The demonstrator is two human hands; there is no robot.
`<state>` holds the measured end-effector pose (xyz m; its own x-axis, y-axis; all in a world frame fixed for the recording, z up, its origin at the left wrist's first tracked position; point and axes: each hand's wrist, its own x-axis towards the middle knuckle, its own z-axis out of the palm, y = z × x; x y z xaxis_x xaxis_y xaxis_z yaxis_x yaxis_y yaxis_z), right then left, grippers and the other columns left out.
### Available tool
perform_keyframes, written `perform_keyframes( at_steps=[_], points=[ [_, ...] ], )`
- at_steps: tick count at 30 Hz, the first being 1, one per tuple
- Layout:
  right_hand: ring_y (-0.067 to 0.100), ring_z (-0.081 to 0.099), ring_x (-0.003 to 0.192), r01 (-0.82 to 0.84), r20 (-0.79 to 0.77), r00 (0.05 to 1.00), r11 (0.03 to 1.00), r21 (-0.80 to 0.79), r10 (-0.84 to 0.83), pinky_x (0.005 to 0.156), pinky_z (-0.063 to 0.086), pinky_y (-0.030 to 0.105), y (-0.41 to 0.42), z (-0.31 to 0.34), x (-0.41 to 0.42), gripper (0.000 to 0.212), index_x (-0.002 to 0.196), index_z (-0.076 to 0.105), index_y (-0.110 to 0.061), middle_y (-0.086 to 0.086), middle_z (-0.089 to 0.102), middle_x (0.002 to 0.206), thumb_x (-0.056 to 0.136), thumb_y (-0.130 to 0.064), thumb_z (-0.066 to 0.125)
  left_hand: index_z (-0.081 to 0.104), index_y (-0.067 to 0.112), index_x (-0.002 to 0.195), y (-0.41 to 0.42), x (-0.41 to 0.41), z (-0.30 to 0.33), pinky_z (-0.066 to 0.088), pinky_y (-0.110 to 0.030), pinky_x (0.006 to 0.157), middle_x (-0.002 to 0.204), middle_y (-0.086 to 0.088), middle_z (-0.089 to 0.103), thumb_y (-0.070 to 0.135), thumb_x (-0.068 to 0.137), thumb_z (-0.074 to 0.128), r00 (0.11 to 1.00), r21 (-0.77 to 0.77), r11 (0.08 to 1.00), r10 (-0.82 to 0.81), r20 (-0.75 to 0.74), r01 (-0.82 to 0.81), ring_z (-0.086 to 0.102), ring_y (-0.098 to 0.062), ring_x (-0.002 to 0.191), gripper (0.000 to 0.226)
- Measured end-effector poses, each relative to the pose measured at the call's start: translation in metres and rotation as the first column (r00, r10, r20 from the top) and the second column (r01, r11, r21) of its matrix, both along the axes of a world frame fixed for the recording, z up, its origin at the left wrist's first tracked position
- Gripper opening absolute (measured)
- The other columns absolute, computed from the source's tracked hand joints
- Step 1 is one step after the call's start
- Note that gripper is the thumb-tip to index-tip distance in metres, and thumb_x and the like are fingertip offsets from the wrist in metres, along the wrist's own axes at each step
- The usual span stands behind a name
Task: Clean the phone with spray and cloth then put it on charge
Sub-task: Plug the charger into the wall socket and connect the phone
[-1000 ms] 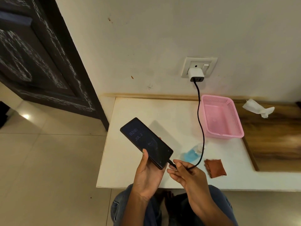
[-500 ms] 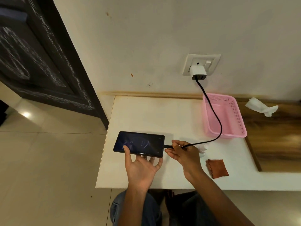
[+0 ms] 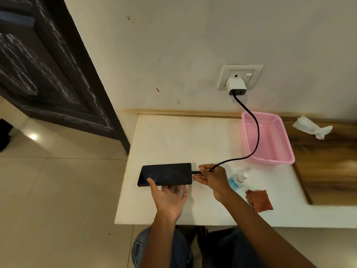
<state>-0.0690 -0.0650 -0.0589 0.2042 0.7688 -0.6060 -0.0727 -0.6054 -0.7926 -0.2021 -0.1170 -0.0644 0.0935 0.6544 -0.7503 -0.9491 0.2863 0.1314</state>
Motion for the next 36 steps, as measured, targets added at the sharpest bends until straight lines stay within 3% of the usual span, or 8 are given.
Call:
perform_keyframes(
  at_steps=[4, 8, 15, 22, 25, 29, 36],
  points=[
    [0.028, 0.068, 0.074, 0.048, -0.002, 0.999, 0.999, -0.023, -0.048, 0.076, 0.057, 0.034, 0.000, -0.007, 0.000, 0.017, 0.105, 0.059, 0.001, 0.020, 0.066, 0.092, 0.090, -0.006, 0.058, 0.050, 0.018, 0.129, -0.001, 0.001, 0.001, 0.037, -0.041, 0.100, 0.125, -0.009, 0.056, 0.077, 0.082, 0.031, 1.000, -0.014, 1.000, -0.011, -0.004, 0.011, 0.046, -0.026, 0.126, 0.078],
    [0.025, 0.067, 0.068, 0.111, -0.017, 0.994, 0.993, -0.038, -0.111, 0.065, 0.058, 0.028, -0.002, -0.011, -0.001, 0.015, 0.104, 0.058, 0.002, 0.021, 0.065, 0.095, 0.090, -0.004, 0.057, 0.044, 0.014, 0.137, -0.003, 0.004, 0.002, 0.033, -0.041, 0.105, 0.136, -0.010, 0.049, 0.073, 0.085, 0.031, 1.000, -0.020, 1.000, -0.001, -0.029, 0.000, 0.045, -0.027, 0.127, 0.080],
    [0.025, 0.066, 0.068, 0.157, -0.031, 0.987, 0.986, -0.056, -0.159, 0.061, 0.057, 0.026, -0.002, -0.012, 0.000, 0.010, 0.099, 0.057, 0.000, 0.020, 0.064, 0.093, 0.089, -0.002, 0.057, 0.035, 0.016, 0.144, -0.009, 0.012, 0.005, 0.031, -0.041, 0.111, 0.143, -0.011, 0.045, 0.065, 0.089, 0.036, 0.992, 0.009, 0.999, 0.052, -0.118, -0.052, 0.044, -0.028, 0.131, 0.073],
    [0.024, 0.066, 0.068, 0.211, -0.033, 0.977, 0.976, -0.047, -0.212, 0.052, 0.057, 0.020, -0.006, -0.013, -0.004, 0.009, 0.098, 0.055, 0.000, 0.022, 0.063, 0.094, 0.089, 0.000, 0.057, 0.032, 0.019, 0.145, -0.008, 0.016, 0.004, 0.032, -0.042, 0.112, 0.143, -0.013, 0.043, 0.059, 0.093, 0.034, 0.951, -0.062, 0.994, 0.063, -0.301, -0.086, 0.043, -0.029, 0.131, 0.066],
    [0.028, 0.066, 0.074, 0.226, -0.024, 0.973, 0.972, -0.059, -0.228, 0.063, 0.058, 0.028, -0.006, -0.014, -0.005, 0.011, 0.101, 0.055, 0.000, 0.024, 0.063, 0.097, 0.089, 0.001, 0.056, 0.031, 0.017, 0.146, -0.006, 0.014, 0.002, 0.033, -0.041, 0.112, 0.142, -0.013, 0.043, 0.053, 0.094, 0.039, 0.925, -0.059, 0.986, 0.127, -0.357, -0.158, 0.042, -0.028, 0.132, 0.064],
    [0.031, 0.067, 0.081, 0.248, -0.051, 0.966, 0.964, -0.093, -0.253, 0.080, 0.055, 0.036, -0.010, -0.015, -0.006, 0.017, 0.107, 0.055, 0.000, 0.023, 0.064, 0.100, 0.090, 0.001, 0.055, 0.026, 0.020, 0.147, -0.005, 0.017, -0.003, 0.028, -0.042, 0.116, 0.147, -0.010, 0.040, 0.049, 0.095, 0.039, 0.862, -0.045, 0.992, 0.077, -0.500, -0.114, 0.038, -0.027, 0.135, 0.062],
    [0.031, 0.066, 0.086, 0.299, -0.129, 0.942, 0.949, -0.104, -0.311, 0.086, 0.053, 0.038, -0.019, -0.013, -0.010, 0.021, 0.108, 0.055, 0.002, 0.024, 0.063, 0.103, 0.087, 0.005, 0.055, 0.011, 0.022, 0.151, -0.002, 0.019, -0.008, 0.023, -0.041, 0.118, 0.155, -0.011, 0.023, 0.048, 0.097, 0.036, 0.827, -0.087, 0.996, -0.027, -0.562, -0.026, 0.024, -0.028, 0.143, 0.066]
  ],
)
